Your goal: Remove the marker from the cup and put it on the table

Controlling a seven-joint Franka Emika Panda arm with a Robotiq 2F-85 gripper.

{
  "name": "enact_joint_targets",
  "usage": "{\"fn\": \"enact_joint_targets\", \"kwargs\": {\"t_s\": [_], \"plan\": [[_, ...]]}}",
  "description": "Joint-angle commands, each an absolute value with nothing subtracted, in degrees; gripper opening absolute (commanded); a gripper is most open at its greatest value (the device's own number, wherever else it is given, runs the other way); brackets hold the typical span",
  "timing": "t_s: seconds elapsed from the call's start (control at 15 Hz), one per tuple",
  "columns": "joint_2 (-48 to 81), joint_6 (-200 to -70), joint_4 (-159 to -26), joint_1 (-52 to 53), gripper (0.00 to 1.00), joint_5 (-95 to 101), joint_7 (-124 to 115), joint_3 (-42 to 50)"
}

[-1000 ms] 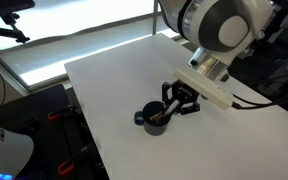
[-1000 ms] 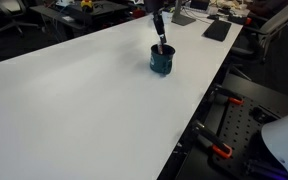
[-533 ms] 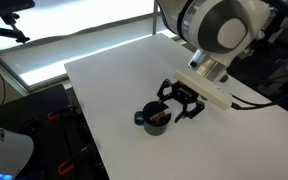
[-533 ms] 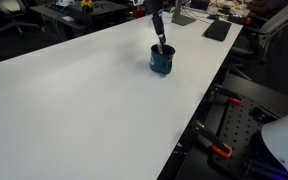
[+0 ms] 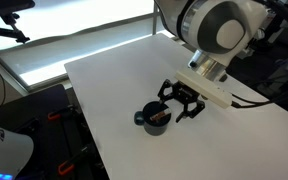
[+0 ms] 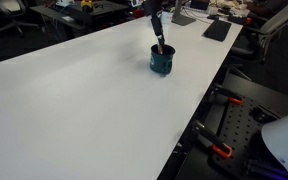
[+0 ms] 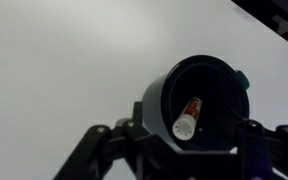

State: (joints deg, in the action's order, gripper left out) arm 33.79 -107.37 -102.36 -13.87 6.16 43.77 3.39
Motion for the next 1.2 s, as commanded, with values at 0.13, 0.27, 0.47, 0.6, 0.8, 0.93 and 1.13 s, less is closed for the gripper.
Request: {"fn": "enact_joint_targets", "kwargs": {"t_s": [0.13, 0.27, 0.47, 0.6, 0.8, 0.93, 1.13], "plan": [[33.92, -107.85, -101.70, -13.91, 0.26, 7.15, 44.77, 2.96], [33.87, -107.91, -101.73, -13.93, 0.09, 7.10, 44.82, 2.94], [33.85, -108.09, -101.66, -13.87, 0.28, 7.23, 44.74, 2.98], [33.85, -108.00, -101.55, -13.85, 0.16, 7.20, 44.66, 2.98], [33.37, -107.92, -101.80, -13.79, 0.44, 7.20, 44.30, 3.09], [32.89, -107.82, -102.20, -13.70, 0.58, 7.26, 43.96, 3.18], [32.85, -107.57, -102.50, -13.78, 0.84, 7.00, 43.44, 3.31]]}}
